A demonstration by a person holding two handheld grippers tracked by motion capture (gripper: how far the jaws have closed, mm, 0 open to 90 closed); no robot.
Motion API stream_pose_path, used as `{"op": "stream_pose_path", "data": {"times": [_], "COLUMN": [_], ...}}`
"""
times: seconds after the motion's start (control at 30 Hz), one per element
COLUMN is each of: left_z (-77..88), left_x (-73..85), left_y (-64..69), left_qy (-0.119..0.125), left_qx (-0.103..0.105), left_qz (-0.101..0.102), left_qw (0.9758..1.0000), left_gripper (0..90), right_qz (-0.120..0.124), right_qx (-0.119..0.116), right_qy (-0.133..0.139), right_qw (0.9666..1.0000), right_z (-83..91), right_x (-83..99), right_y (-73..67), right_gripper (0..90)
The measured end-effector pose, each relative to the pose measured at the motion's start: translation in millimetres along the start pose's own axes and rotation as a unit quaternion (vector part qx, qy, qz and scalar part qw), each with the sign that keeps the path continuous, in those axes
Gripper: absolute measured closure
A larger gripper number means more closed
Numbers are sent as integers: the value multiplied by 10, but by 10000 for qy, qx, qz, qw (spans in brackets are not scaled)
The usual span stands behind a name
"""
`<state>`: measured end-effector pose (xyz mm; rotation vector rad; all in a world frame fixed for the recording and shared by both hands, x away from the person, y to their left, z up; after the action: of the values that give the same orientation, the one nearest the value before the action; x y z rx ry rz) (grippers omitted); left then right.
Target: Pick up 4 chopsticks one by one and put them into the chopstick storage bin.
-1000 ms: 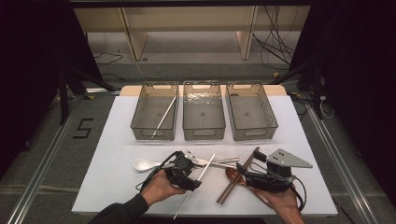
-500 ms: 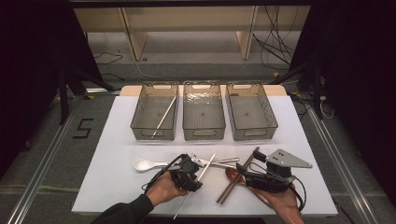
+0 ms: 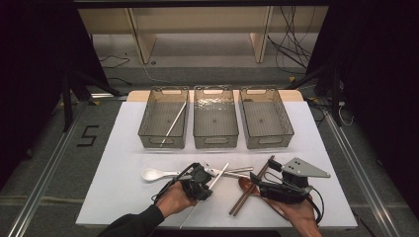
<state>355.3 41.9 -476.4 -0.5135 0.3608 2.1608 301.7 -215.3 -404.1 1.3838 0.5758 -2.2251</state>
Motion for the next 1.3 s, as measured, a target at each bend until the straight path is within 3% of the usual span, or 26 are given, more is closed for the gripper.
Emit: {"op": "stream_pose_path", "data": {"times": [0.2,0.6,0.93,1.3], "left_z": [9,49,301,532], "left_x": [8,8,-45,-48], "left_y": [-44,-59,-147,-392], "left_qy": [1,20,414,808], "left_qx": [58,119,136,-3], "left_qz": [70,-144,-120,207], "left_qw": [10000,9998,9990,9965], "left_gripper": [807,842,842,842], "right_qz": [-1,0,2,-4], "right_qx": [0,-4,-4,0], "right_qy": [1,9,17,10], "right_qw": [10000,10000,10000,10000], "right_z": [2,6,10,8], "right_x": [0,-4,-6,-6], "right_y": [2,3,5,6], "right_gripper": [252,252,252,252]}}
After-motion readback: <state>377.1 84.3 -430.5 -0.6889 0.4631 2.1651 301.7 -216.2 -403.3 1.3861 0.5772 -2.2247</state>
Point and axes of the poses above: each handheld gripper's, and its own axes: z roughly backward along the jaws, x roughly out of its underside, y roughly to its right, the point moved 1 cm from there along -z, roughly forward along the jaws, and after that the axes turned 2 degrees about y, right-handed, at the moved point
